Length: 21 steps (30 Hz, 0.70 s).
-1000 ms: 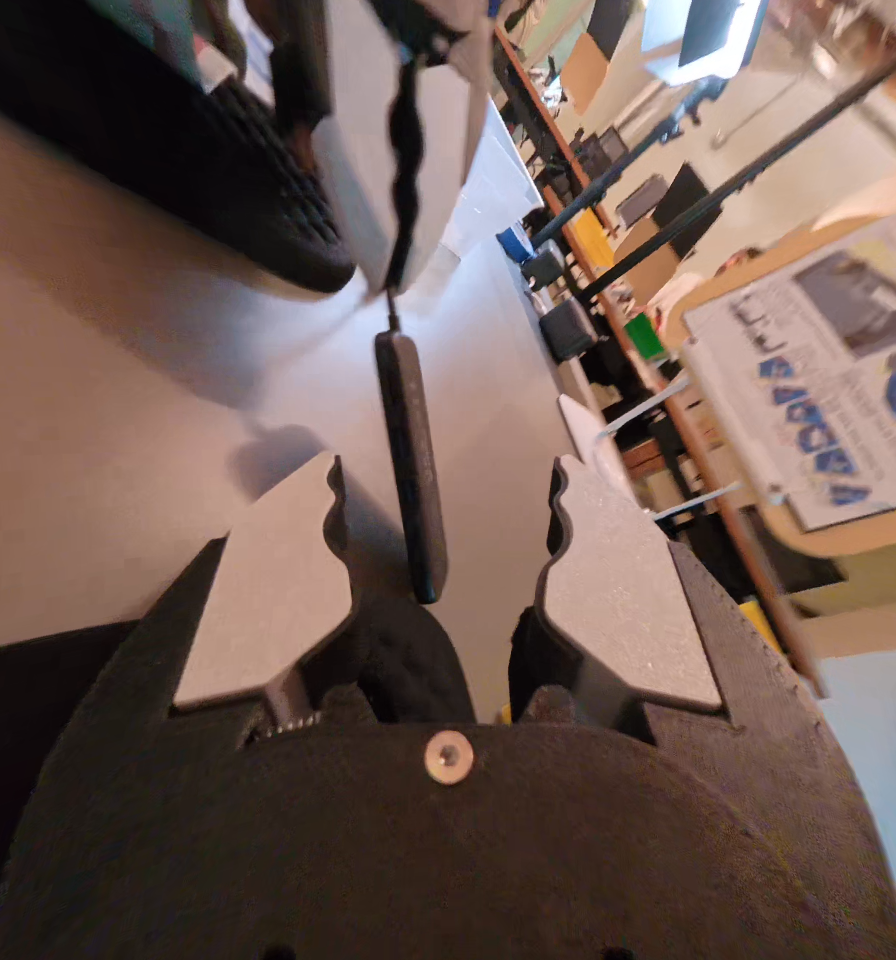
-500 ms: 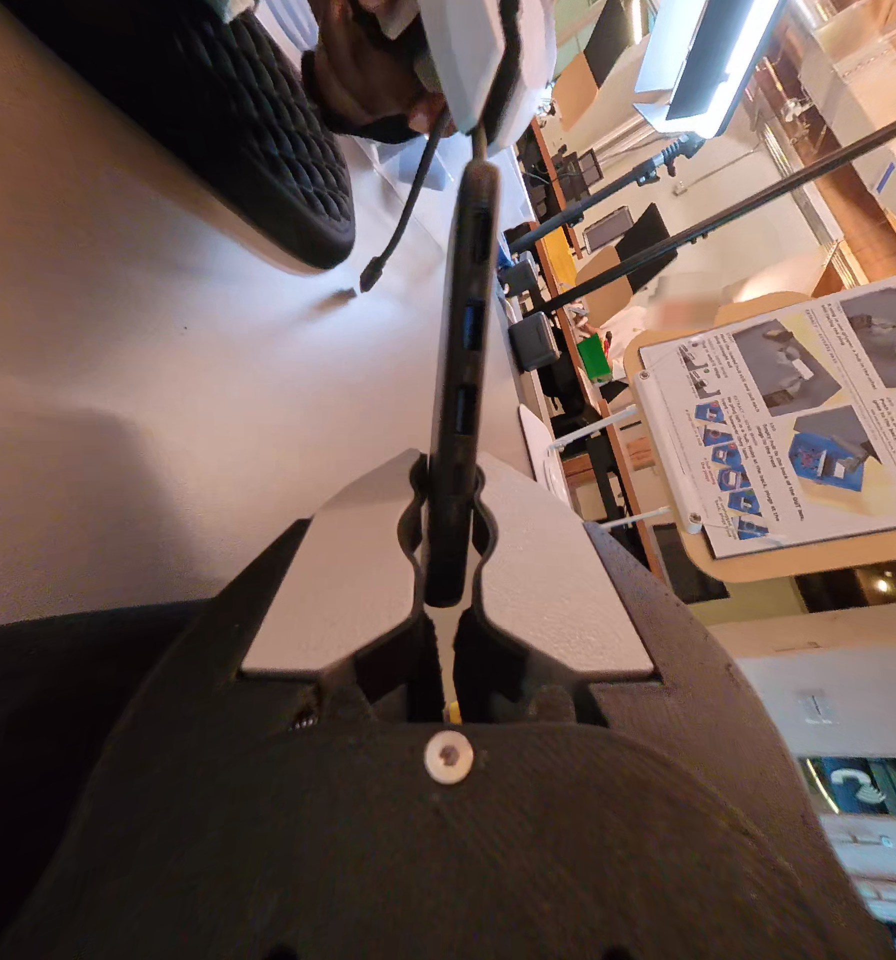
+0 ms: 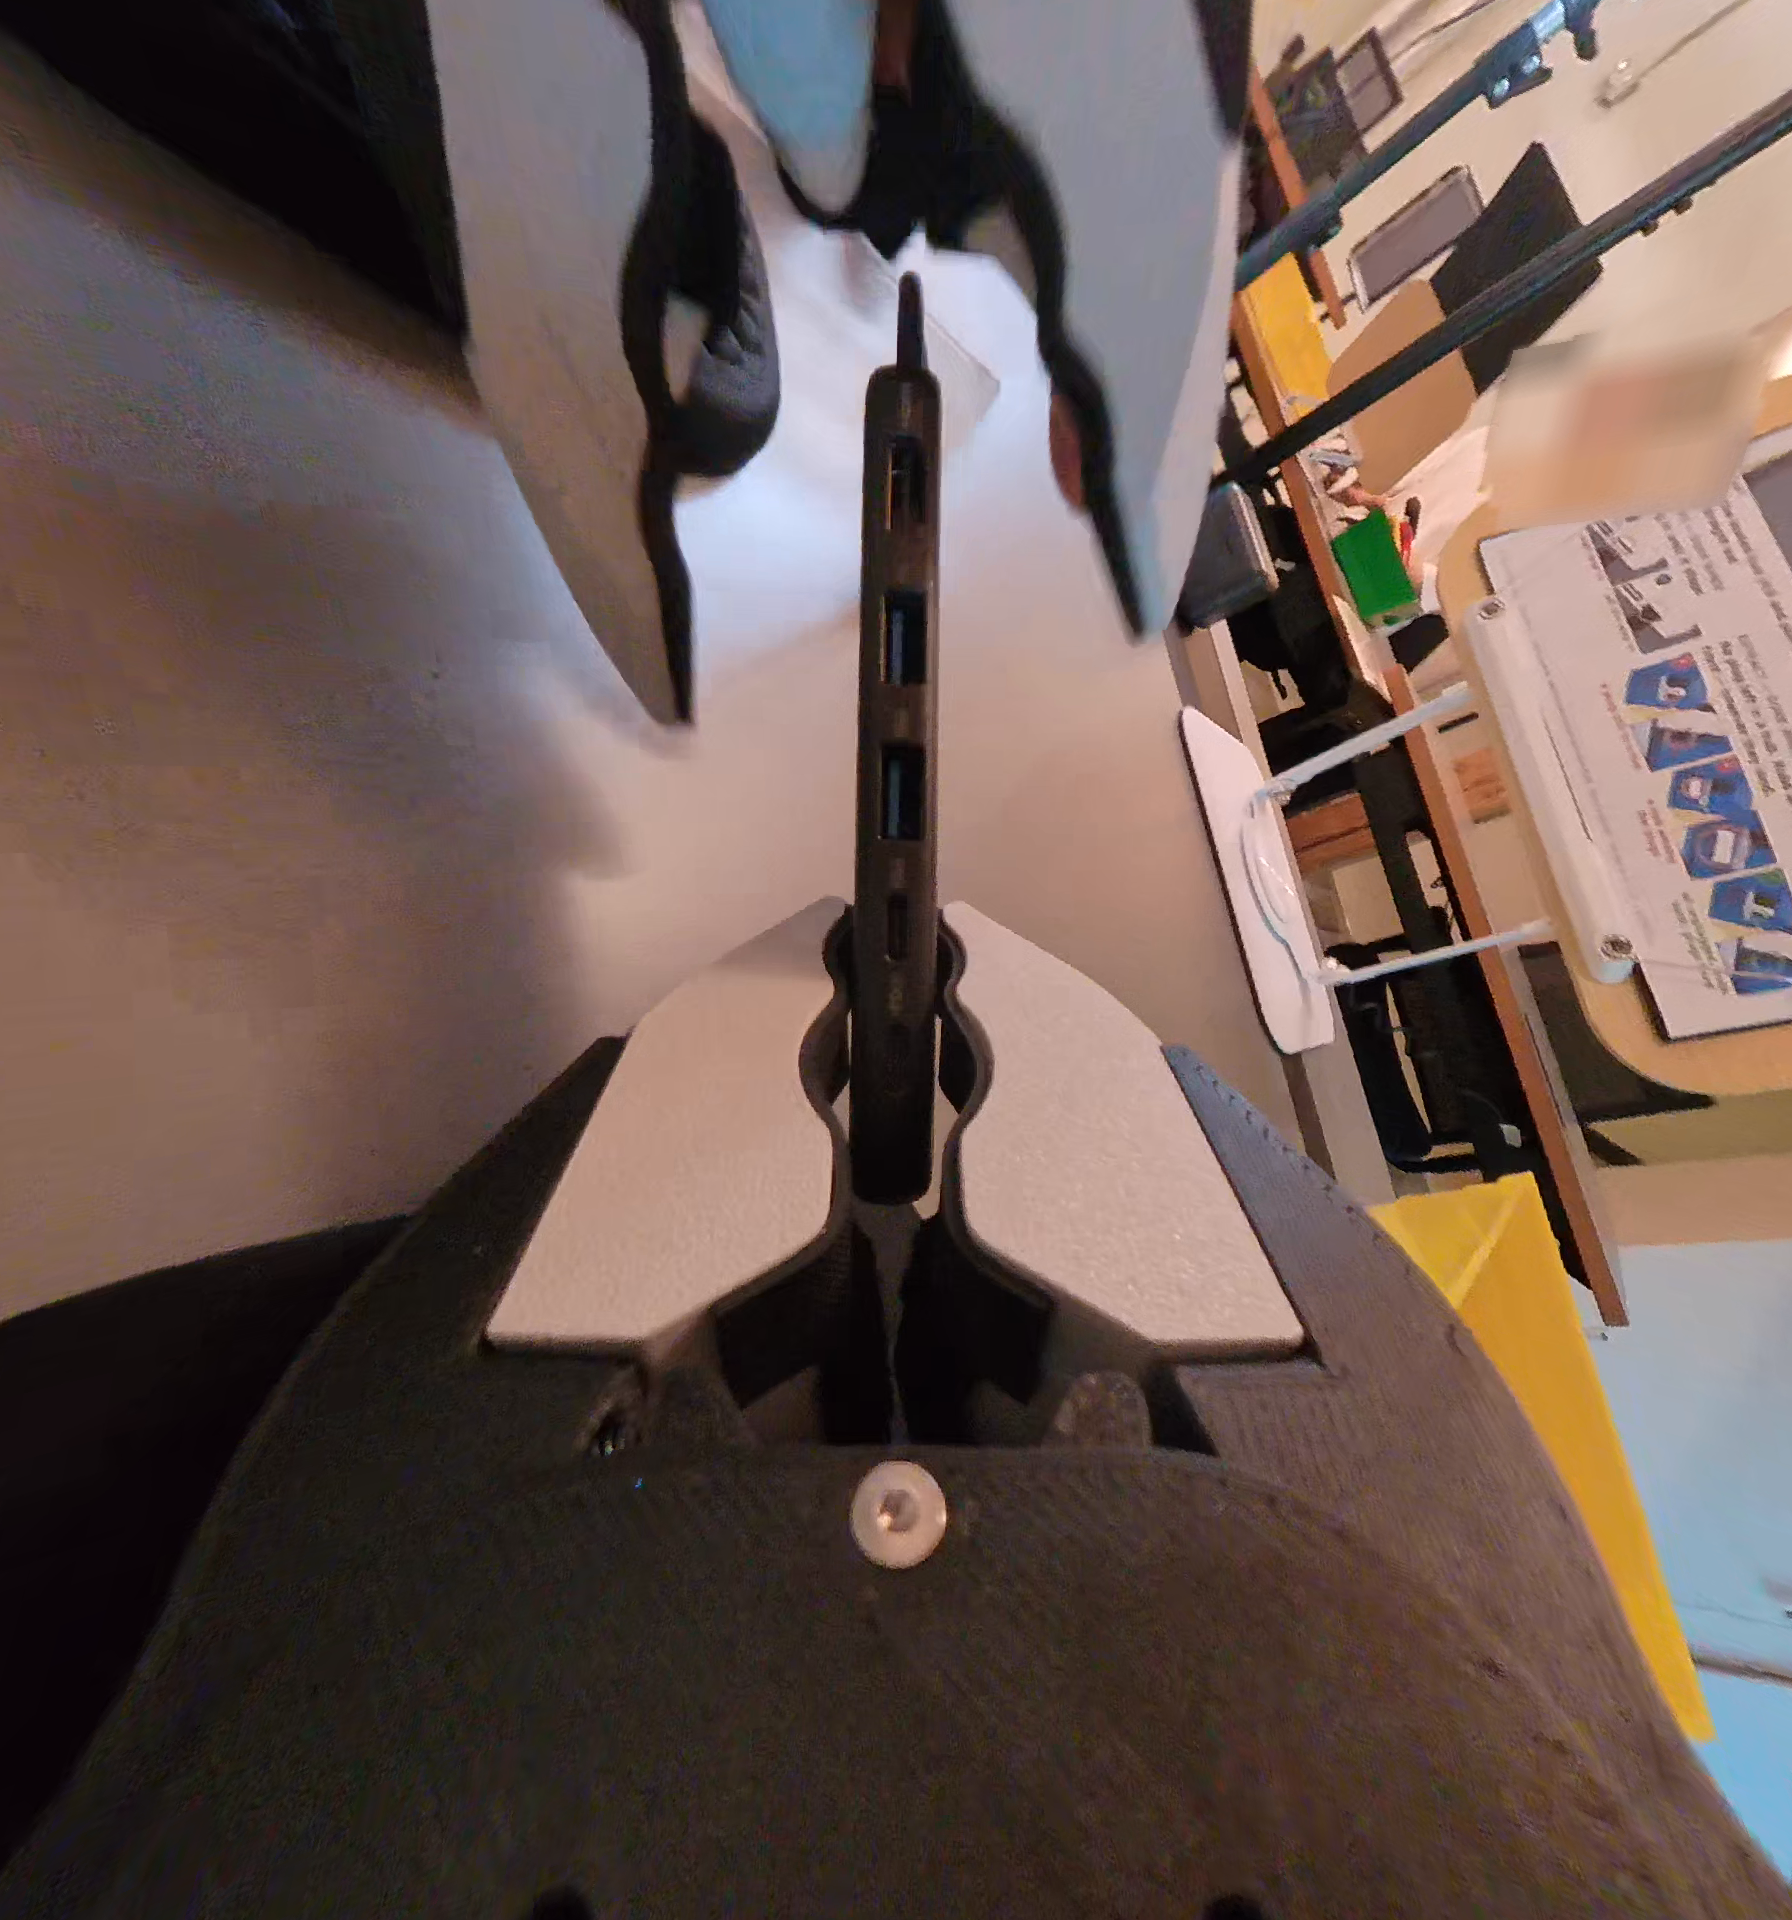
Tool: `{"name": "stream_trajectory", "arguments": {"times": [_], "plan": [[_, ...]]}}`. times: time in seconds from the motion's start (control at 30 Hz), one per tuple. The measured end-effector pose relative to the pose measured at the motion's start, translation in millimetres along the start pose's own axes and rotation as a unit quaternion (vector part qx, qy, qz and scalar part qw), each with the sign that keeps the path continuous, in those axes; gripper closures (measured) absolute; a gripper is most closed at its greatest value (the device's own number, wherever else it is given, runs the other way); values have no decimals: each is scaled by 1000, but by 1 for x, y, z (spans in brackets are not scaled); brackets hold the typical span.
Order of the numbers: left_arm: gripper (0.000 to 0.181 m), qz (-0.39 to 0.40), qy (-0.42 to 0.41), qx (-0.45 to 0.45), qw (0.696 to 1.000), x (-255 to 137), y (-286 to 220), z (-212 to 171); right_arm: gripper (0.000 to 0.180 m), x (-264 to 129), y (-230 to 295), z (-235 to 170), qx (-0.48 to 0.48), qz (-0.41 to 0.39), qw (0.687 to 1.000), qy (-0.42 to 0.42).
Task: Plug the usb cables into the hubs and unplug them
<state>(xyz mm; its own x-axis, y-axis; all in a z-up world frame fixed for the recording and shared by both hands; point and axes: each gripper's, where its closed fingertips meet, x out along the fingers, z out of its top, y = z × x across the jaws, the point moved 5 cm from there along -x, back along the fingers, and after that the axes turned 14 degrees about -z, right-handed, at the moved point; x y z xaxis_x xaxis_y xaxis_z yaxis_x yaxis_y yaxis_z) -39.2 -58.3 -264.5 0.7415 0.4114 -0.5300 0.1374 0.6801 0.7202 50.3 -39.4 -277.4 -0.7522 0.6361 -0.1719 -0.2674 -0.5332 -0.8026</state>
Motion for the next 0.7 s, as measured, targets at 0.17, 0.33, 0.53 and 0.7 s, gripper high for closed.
{"name": "stream_trajectory", "arguments": {"times": [0.17,0.33,0.53,0.7], "plan": [[168,-23,-3,-7,1000,8,-3,3,166,-7,-1,15,-6,1,998,-57],[168,-35,-188,-99,977,-18,3,24,143,-41,-30,51,166,-37,939,-300],[168,-72,-367,-133,918,-34,2,56,113,-67,-42,77,326,32,810,-486],[168,-90,-395,-132,905,-32,-5,66,133,-63,-30,95,320,57,795,-512]]}}
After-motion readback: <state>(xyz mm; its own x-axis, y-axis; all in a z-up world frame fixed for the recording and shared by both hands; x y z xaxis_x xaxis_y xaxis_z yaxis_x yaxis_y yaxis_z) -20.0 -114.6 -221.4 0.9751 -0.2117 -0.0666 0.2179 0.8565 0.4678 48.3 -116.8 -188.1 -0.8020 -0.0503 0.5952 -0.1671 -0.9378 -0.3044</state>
